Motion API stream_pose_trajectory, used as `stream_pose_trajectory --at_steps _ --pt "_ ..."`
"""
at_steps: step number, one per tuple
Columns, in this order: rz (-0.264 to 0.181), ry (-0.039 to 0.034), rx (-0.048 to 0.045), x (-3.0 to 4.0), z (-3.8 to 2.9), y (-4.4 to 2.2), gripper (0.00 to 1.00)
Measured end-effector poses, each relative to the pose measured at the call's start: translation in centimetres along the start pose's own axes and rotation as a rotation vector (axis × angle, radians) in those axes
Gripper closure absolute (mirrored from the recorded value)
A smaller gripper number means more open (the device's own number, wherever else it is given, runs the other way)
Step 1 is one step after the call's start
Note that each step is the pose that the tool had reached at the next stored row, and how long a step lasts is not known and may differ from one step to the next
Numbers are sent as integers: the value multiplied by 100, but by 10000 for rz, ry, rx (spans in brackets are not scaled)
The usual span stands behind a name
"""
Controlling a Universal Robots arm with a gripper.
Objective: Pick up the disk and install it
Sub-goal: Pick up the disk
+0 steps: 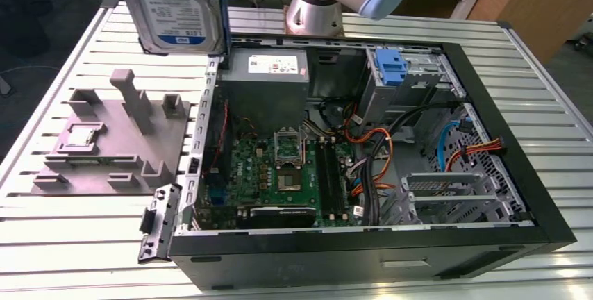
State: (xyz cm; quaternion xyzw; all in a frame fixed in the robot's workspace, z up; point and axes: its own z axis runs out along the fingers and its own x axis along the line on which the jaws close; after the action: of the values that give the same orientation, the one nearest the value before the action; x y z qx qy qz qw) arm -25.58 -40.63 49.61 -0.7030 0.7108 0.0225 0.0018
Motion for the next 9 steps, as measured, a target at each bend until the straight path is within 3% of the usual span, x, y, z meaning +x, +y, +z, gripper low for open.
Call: stream_pose_trajectory --at_steps 9 --pt "0 -1 1 -4 3 -385 63"
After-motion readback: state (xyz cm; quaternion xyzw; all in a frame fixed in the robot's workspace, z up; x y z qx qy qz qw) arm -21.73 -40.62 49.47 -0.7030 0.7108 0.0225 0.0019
